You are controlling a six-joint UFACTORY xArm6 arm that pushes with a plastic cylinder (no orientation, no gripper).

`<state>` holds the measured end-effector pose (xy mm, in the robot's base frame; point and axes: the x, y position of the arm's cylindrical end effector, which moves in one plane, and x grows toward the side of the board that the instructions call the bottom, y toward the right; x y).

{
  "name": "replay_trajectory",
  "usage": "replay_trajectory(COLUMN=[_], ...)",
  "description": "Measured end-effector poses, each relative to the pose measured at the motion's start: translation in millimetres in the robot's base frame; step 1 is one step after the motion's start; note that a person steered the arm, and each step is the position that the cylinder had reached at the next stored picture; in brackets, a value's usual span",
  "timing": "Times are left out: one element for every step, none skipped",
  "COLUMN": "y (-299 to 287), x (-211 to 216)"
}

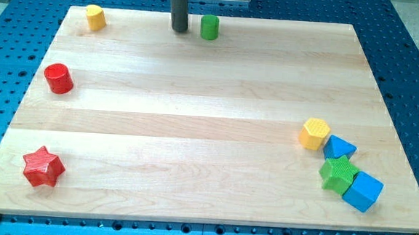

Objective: Move the green circle top left to the yellow hexagon

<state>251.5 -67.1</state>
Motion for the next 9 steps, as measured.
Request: replay_trajectory(y=[27, -3, -6, 32, 65, 102, 121, 139, 139], x=[33, 21, -6, -26, 2, -9, -37, -3, 54])
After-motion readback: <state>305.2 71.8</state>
